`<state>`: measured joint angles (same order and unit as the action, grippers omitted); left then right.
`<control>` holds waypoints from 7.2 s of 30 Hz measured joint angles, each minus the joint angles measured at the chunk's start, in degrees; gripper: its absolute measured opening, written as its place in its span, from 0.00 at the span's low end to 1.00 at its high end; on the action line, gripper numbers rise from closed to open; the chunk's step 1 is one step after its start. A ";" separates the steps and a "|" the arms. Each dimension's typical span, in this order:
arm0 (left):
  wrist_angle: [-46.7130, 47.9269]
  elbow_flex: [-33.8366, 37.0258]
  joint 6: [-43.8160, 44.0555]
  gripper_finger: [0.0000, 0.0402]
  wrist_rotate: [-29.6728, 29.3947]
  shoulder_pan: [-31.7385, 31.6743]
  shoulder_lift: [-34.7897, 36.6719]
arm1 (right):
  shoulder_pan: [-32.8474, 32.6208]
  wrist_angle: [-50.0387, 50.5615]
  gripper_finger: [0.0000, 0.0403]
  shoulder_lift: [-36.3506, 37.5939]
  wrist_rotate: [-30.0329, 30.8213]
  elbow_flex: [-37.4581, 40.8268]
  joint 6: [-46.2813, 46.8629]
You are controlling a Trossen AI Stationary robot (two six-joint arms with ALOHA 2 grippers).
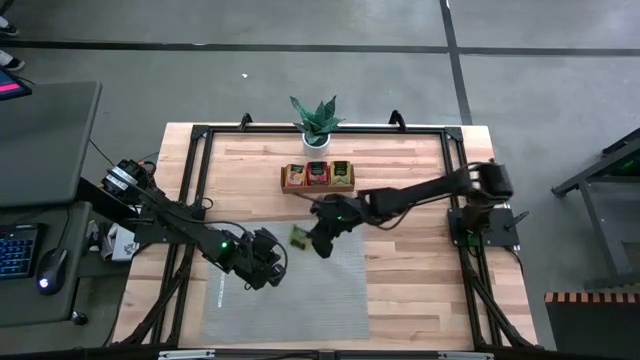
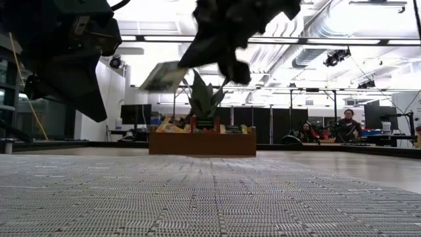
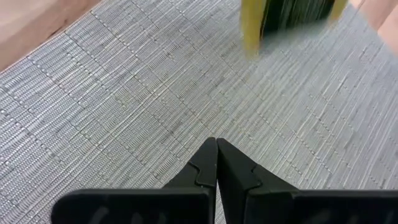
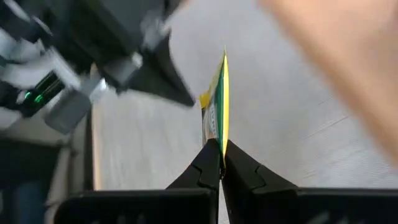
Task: Pick & Place Tea
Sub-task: Put the yellow tea bag into the right section of the wooden organizer
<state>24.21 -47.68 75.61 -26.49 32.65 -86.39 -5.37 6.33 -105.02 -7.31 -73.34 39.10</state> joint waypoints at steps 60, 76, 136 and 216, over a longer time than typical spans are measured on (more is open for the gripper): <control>-84.52 -0.07 -44.33 0.54 1.96 -18.43 6.32 | -9.11 -94.09 0.00 24.34 30.95 32.76 -34.45; -79.01 -6.50 -51.85 0.67 2.84 -19.57 6.29 | -6.62 -70.44 0.00 24.32 31.03 20.90 -32.60; -74.97 -9.42 -60.37 0.00 -4.95 -19.53 6.29 | -7.48 -62.25 0.12 26.42 29.65 21.77 -30.52; 33.48 -71.97 -89.92 0.00 24.38 -49.95 -39.47 | -21.05 37.99 0.58 59.68 32.89 21.75 2.90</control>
<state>57.68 -119.66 -14.31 -2.11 -17.30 -125.86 -26.41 44.32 -45.35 25.58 -51.59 42.00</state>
